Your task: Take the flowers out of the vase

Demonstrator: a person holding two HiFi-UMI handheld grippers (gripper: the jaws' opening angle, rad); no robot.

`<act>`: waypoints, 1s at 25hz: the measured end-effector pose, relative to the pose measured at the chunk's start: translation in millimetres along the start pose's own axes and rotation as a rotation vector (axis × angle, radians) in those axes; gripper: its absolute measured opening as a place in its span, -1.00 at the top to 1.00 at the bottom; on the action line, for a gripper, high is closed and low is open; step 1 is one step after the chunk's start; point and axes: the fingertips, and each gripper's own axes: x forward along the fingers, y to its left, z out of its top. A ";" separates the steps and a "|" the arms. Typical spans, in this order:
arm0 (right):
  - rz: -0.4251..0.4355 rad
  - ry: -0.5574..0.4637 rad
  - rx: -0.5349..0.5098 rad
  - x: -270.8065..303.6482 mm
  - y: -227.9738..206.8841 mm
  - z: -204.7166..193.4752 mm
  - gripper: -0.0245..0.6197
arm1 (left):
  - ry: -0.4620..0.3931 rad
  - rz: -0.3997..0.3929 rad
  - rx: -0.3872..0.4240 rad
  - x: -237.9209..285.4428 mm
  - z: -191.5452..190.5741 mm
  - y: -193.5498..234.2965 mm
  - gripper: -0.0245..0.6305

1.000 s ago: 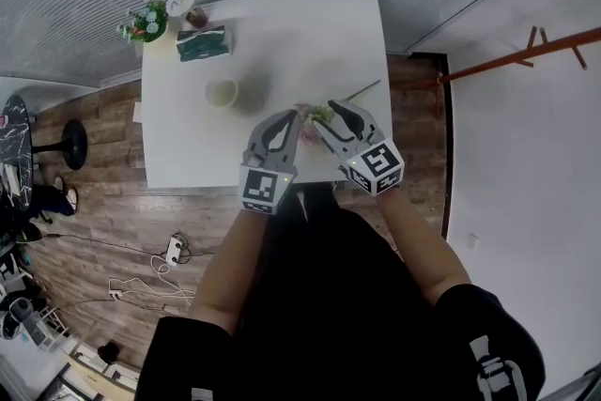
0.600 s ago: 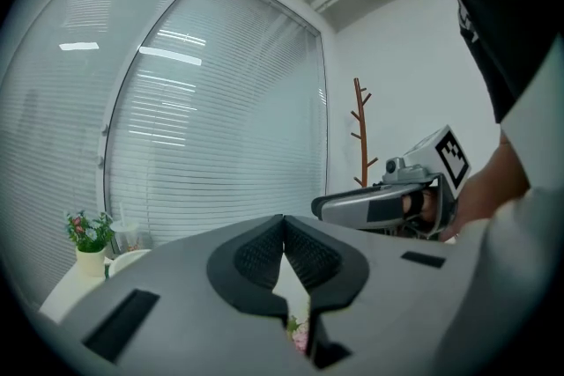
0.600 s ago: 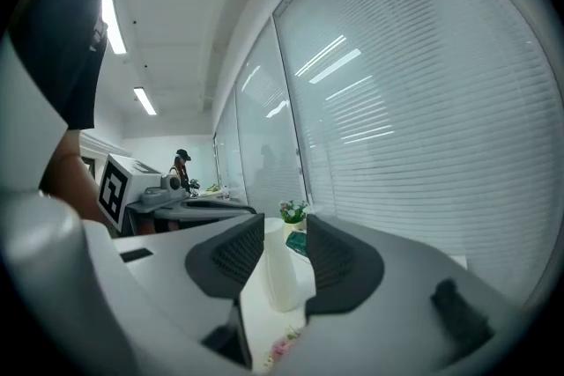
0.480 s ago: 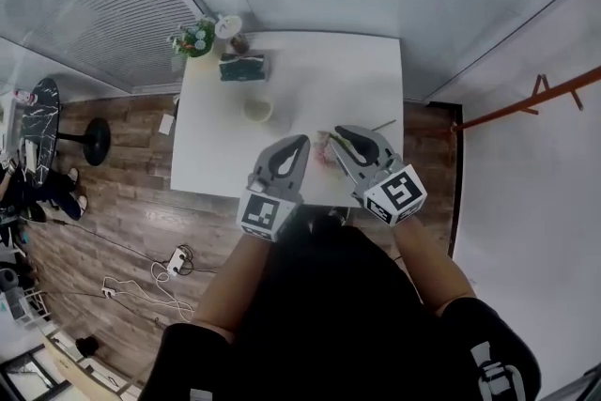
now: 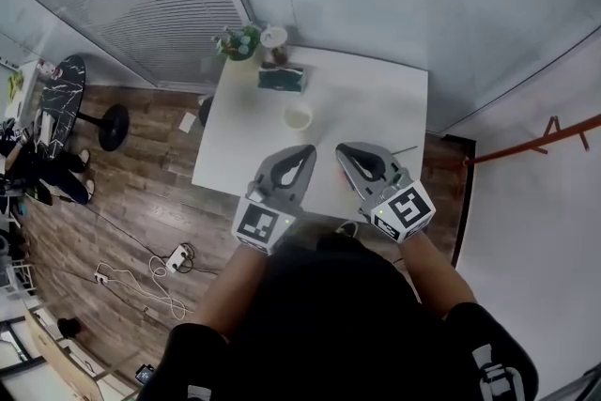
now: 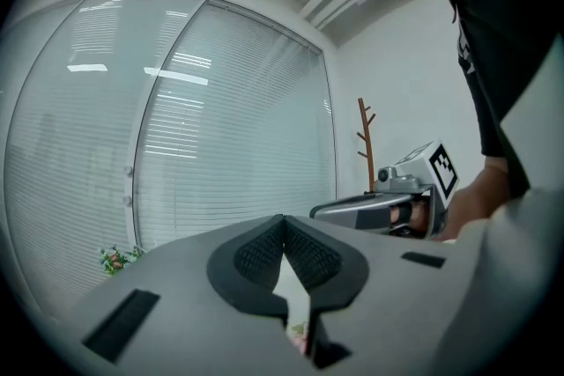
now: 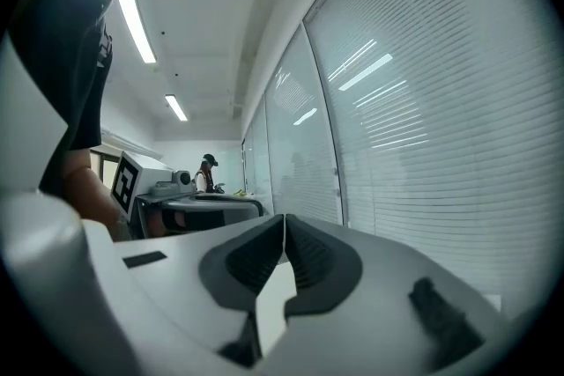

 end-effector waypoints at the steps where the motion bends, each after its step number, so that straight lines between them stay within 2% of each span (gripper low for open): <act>1: 0.004 0.000 -0.004 5.6 6.1 2.6 0.85 | -0.003 -0.004 0.004 -5.5 2.5 4.6 0.89; 8: -0.011 0.000 -0.065 40.4 43.1 16.5 0.85 | -0.028 -0.030 -0.011 -37.5 10.6 37.0 0.89; 18: -0.041 -0.005 -0.027 57.0 66.1 16.8 0.86 | -0.048 -0.062 -0.025 -64.7 10.8 49.5 0.89; 25: -0.065 -0.011 -0.013 57.2 77.3 14.6 0.86 | -0.030 -0.087 -0.023 -76.6 5.7 49.2 0.89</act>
